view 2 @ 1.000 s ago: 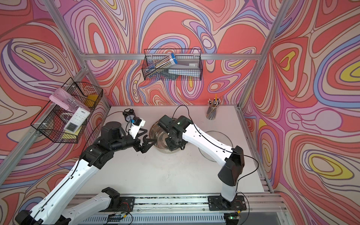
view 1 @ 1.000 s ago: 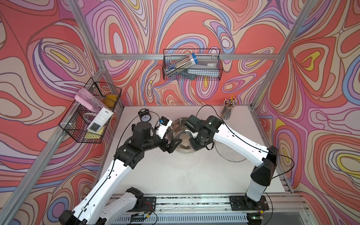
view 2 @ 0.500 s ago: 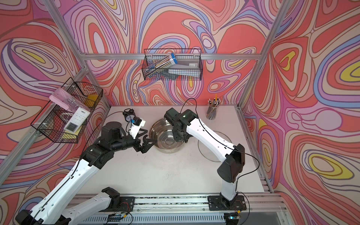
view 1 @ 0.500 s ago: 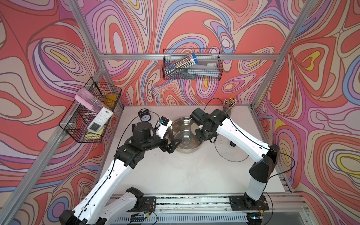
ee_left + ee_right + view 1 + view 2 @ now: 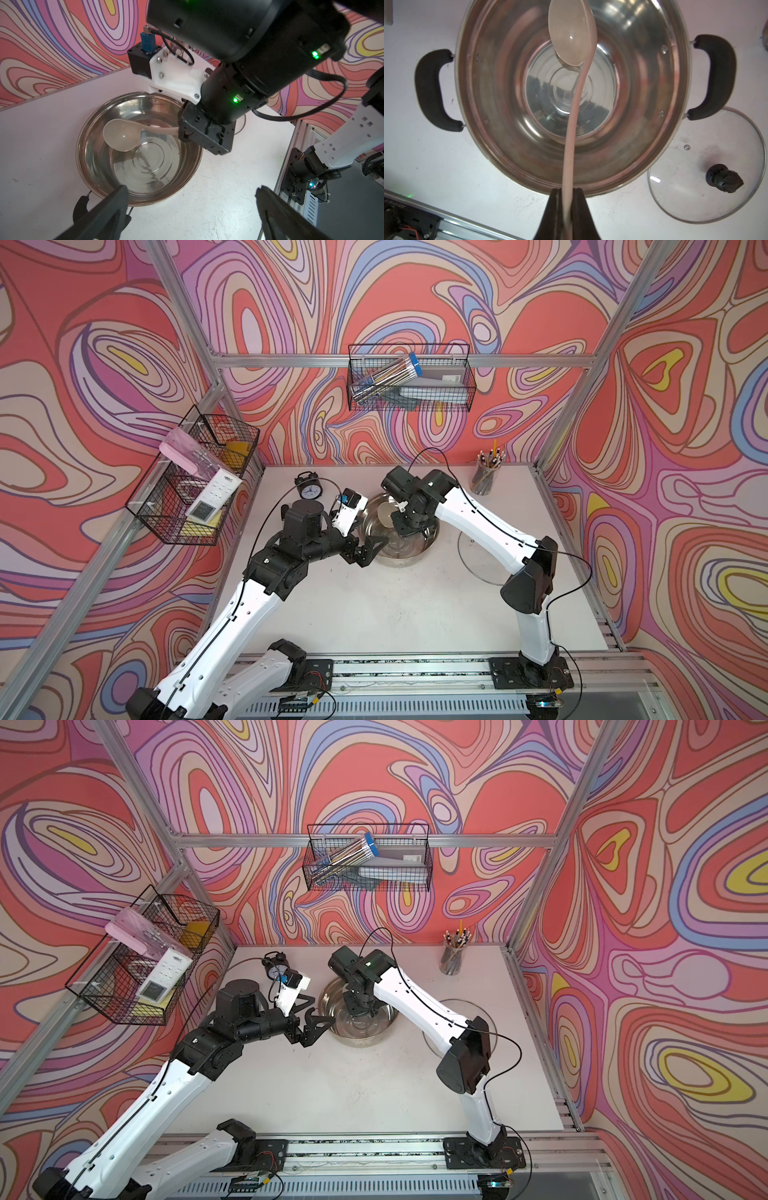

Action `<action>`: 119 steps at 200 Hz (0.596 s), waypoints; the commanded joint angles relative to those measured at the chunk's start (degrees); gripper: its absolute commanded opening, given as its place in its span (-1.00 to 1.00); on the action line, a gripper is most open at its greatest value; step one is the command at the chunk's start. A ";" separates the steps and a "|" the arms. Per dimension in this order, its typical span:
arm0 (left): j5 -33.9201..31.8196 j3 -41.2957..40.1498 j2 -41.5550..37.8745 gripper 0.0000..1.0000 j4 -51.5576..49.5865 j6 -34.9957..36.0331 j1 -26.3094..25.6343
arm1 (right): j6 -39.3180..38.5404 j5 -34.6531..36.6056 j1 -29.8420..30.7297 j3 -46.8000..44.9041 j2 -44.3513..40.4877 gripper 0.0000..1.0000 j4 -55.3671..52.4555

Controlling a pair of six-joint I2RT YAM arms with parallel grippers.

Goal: Stir the soup with a spoon
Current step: Stir the soup in the pan with a stick.

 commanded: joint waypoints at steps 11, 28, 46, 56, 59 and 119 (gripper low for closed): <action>0.93 -0.82 -1.43 0.97 -0.38 0.22 -0.41 | -0.14 -2.06 3.27 -2.17 -1.73 -1.00 0.68; 1.02 -0.85 -1.36 0.97 -0.32 0.21 -0.42 | 1.00 -2.53 4.24 -5.40 -3.98 -1.00 1.27; 1.11 -0.84 -1.30 0.97 -0.24 0.32 -0.36 | 2.49 -2.65 4.70 -9.51 -7.03 -1.00 2.10; 1.11 -0.82 -1.17 0.98 -0.12 0.33 -0.34 | 3.31 -2.65 4.73 -11.86 -8.93 -1.00 2.52; 1.11 -0.82 -1.21 0.98 -0.14 0.32 -0.34 | 3.60 -2.53 4.74 -12.61 -9.57 -1.00 2.69; 1.33 -1.08 -1.01 0.98 0.18 0.45 -0.34 | 6.72 2.91 4.55 -21.81 -16.64 -1.00 0.33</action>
